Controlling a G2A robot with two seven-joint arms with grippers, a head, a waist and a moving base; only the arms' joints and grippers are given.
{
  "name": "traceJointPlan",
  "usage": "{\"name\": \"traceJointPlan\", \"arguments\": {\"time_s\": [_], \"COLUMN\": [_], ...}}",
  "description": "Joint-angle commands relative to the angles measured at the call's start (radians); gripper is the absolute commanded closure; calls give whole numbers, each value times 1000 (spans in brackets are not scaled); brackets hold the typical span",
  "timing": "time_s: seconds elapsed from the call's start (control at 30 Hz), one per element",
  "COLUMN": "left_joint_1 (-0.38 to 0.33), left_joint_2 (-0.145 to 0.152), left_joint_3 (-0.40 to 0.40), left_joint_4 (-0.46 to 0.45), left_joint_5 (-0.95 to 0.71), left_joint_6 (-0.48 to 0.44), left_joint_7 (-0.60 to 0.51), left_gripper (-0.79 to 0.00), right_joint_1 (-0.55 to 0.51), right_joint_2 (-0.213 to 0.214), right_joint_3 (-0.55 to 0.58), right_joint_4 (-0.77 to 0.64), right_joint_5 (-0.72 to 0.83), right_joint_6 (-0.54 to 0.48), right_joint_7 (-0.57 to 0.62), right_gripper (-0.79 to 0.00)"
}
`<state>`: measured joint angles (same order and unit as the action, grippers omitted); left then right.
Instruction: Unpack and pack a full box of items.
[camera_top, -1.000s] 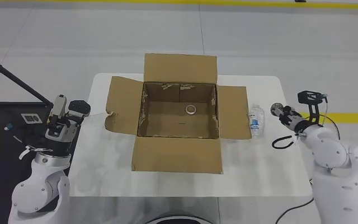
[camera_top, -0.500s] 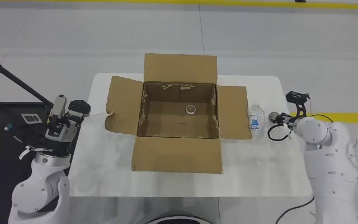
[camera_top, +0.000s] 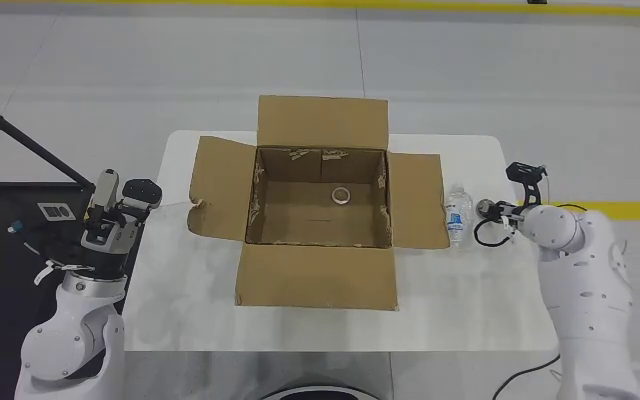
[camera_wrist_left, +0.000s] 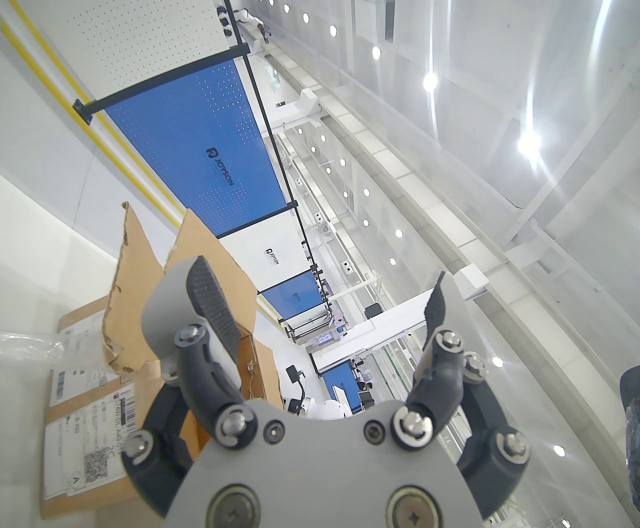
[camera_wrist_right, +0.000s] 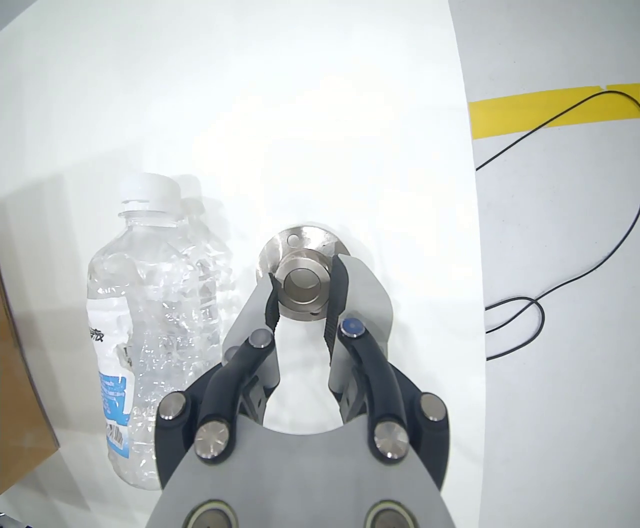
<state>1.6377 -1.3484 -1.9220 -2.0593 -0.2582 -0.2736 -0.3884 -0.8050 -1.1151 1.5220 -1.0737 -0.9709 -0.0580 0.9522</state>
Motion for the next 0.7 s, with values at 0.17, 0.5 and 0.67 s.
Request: {"name": "traceJointPlan", "arguments": {"time_s": [0.17,0.5,0.67], "left_joint_1": [0,0,0], "left_joint_2": [0,0,0], "left_joint_3": [0,0,0], "left_joint_4": [0,0,0], "left_joint_5": [0,0,0], "left_joint_6": [0,0,0], "left_joint_7": [0,0,0], "left_gripper": [-785,-785,-785], "right_joint_1": [-14,-89,-104], "right_joint_2": [2,13,12], "right_joint_3": [-5,19,-34], "right_joint_4": [-27,-442,-722], "right_joint_5": [21,18,41], "right_joint_6": [16,49,9], "right_joint_7": [2,-8,24], "right_gripper": [-379,-785,-785]}}
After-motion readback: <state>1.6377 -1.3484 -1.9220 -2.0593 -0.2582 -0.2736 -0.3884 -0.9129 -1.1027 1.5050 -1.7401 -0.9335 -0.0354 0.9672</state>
